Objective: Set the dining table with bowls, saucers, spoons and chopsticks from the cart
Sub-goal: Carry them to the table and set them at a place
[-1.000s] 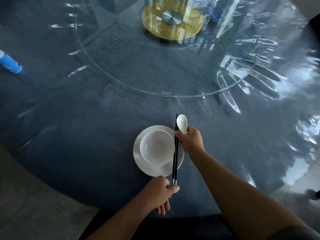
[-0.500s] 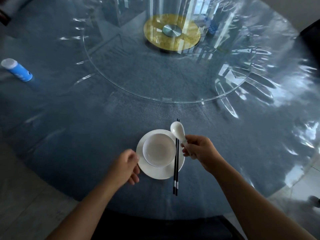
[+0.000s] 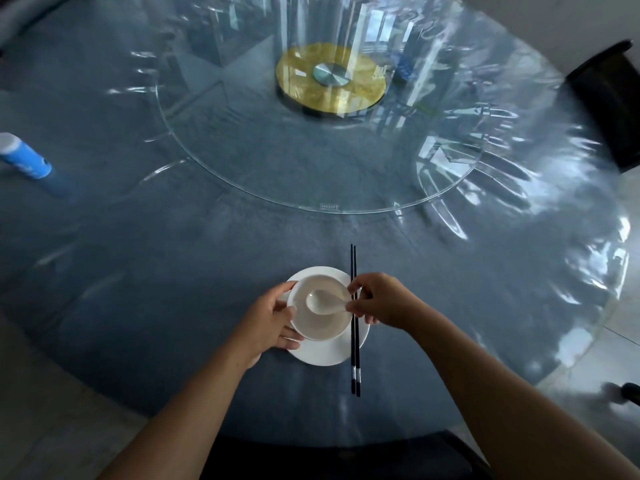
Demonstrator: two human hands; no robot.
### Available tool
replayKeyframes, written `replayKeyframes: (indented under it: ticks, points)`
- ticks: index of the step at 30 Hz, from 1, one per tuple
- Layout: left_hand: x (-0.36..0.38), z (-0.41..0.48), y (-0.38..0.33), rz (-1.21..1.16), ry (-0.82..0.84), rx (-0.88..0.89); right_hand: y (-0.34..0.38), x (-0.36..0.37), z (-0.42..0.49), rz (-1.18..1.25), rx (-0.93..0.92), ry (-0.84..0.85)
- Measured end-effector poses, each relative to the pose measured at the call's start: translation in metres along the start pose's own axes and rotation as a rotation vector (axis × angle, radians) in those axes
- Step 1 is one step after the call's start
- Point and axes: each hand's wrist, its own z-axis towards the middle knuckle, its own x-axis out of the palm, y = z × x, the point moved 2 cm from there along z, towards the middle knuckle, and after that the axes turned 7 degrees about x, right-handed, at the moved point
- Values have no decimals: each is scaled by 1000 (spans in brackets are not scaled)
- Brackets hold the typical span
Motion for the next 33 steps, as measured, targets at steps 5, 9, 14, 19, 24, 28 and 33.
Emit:
replayKeyframes:
  ticks: [5, 9, 14, 19, 24, 28, 33]
  points:
    - [-2, 2, 5, -68, 35, -10, 1, 6, 9, -79, -14, -44]
    - [-2, 4, 8, -78, 44, -8, -4, 12, 16, -104, -41, -74]
    - [-4, 5, 12, -77, 55, -13, -3, 13, 24, -185, -81, -49]
    - [-6, 6, 13, 19, 39, 20, 1, 9, 24, -243, -95, -41]
    - [-21, 6, 8, 164, -51, 95, -2, 7, 6, -217, -35, -127]
    - [-24, 4, -13, 481, -134, 239, -13, -6, -27, -81, 9, -212]
    - [36, -9, -63, 790, -65, 449, -51, -29, -91, 0, 98, -324]
